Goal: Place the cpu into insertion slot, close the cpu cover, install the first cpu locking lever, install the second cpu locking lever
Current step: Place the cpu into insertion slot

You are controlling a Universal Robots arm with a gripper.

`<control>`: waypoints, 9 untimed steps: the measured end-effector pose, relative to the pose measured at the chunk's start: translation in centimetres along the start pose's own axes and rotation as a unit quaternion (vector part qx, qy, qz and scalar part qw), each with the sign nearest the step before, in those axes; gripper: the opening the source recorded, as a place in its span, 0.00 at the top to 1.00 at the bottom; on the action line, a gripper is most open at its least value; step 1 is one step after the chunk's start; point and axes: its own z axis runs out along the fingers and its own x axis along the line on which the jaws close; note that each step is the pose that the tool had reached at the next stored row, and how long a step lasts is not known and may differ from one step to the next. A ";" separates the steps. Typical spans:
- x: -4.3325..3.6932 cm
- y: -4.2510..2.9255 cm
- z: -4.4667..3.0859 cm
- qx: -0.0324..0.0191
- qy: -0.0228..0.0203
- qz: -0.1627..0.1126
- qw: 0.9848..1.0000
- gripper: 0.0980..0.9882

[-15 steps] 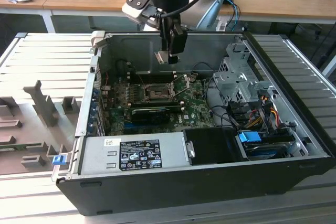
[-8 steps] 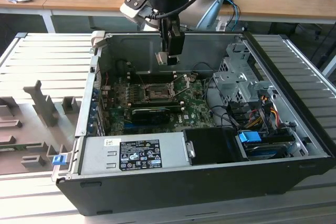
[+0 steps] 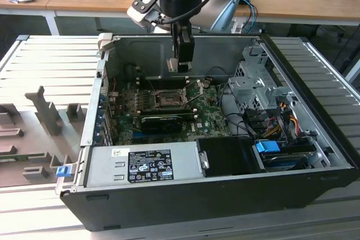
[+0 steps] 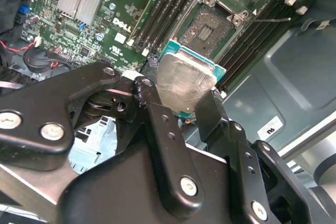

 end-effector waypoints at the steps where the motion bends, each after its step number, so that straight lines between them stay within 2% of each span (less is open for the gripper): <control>1: 0.00 0.00 0.03 0.000 0.000 0.002 1.000 0.52; 6: 0.00 -0.03 0.27 0.001 -0.001 0.014 1.000 0.52; 9: -0.01 -0.04 0.46 0.000 -0.003 0.033 0.999 0.52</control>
